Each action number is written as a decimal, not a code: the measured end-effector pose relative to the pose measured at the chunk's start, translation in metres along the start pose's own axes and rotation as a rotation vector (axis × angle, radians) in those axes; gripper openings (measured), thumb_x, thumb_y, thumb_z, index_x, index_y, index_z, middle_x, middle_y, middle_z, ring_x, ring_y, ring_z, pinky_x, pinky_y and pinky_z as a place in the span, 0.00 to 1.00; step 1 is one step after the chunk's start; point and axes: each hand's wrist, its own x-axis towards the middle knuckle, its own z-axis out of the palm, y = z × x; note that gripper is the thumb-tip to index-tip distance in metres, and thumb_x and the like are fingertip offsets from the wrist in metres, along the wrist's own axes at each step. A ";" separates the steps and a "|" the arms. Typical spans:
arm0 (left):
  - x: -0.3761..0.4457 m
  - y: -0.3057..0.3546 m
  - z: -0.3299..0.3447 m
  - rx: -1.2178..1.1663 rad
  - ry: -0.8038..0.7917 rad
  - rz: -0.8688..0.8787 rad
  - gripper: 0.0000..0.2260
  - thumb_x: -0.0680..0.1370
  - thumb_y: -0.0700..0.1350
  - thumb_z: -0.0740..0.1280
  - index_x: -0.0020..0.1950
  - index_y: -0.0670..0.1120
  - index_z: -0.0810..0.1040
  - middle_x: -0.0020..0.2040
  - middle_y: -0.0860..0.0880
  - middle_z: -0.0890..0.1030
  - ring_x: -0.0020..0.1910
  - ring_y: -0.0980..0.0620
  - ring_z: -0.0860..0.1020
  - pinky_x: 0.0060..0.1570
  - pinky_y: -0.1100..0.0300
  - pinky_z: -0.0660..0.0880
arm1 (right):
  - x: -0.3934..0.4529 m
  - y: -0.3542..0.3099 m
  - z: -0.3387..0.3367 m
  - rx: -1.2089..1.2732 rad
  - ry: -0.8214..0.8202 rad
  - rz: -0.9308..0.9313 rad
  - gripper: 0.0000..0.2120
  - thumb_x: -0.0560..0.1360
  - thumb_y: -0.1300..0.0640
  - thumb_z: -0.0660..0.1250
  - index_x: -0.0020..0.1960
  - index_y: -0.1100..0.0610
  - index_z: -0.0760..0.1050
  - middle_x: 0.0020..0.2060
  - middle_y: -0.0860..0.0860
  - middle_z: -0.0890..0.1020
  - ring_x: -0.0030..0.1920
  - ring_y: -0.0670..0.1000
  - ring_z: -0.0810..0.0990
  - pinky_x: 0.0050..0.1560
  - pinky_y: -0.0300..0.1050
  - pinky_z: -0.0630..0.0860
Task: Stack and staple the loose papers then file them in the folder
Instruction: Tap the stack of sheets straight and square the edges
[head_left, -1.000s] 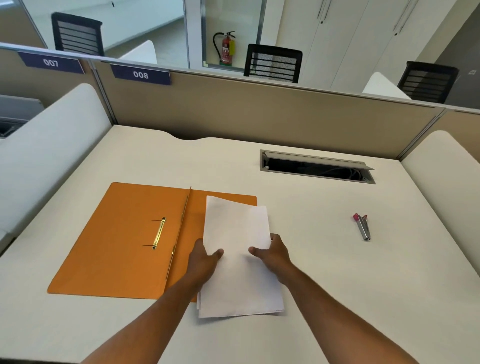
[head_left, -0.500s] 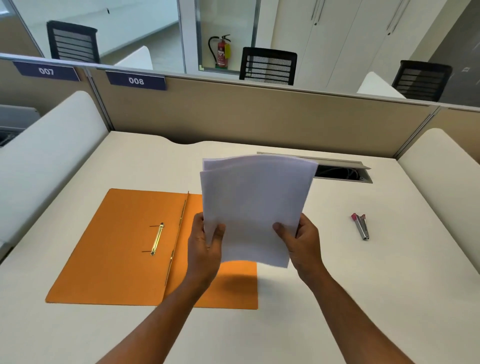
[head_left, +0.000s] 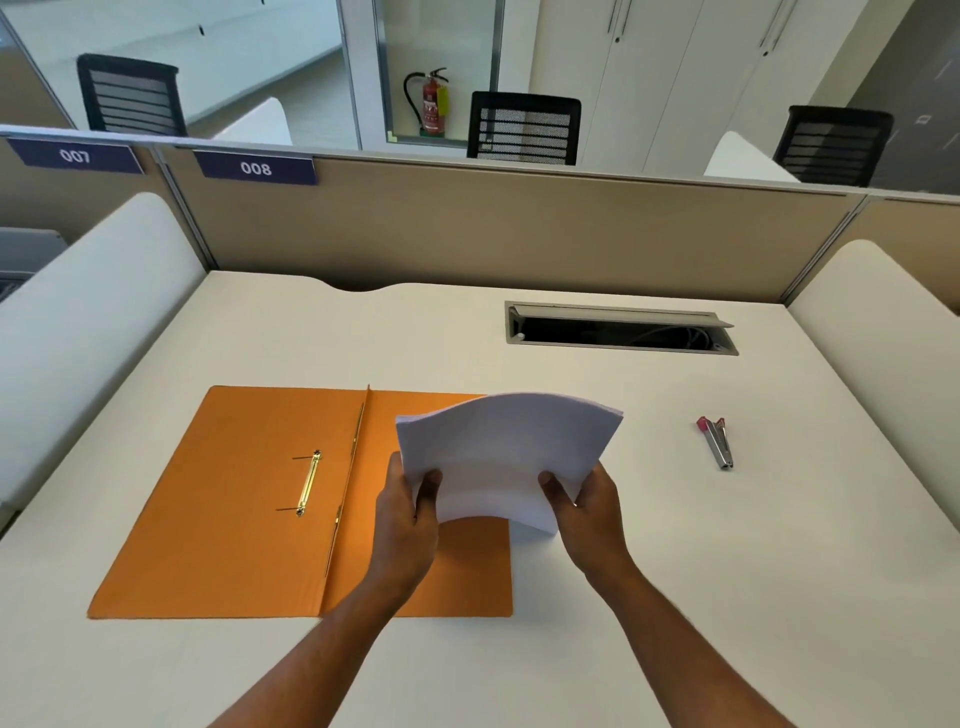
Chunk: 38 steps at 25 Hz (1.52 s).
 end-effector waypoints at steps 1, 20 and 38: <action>0.000 0.000 0.000 0.005 0.004 0.018 0.18 0.82 0.41 0.61 0.65 0.62 0.66 0.57 0.53 0.76 0.59 0.51 0.77 0.47 0.54 0.82 | 0.001 0.000 0.001 -0.009 0.017 -0.007 0.10 0.79 0.56 0.71 0.57 0.45 0.77 0.47 0.38 0.84 0.51 0.43 0.83 0.51 0.44 0.82; 0.051 0.039 -0.022 0.976 -0.061 0.463 0.12 0.71 0.31 0.69 0.48 0.44 0.72 0.35 0.48 0.79 0.31 0.48 0.72 0.38 0.55 0.70 | 0.035 -0.058 -0.033 -0.444 0.206 -0.438 0.37 0.69 0.56 0.80 0.74 0.54 0.66 0.69 0.47 0.75 0.70 0.51 0.73 0.69 0.48 0.69; 0.033 0.011 -0.039 0.242 0.139 0.109 0.10 0.79 0.42 0.68 0.56 0.56 0.76 0.47 0.59 0.81 0.46 0.59 0.80 0.39 0.67 0.75 | 0.027 -0.011 -0.040 0.104 0.091 -0.065 0.14 0.74 0.58 0.75 0.54 0.41 0.81 0.52 0.44 0.86 0.55 0.48 0.84 0.58 0.51 0.81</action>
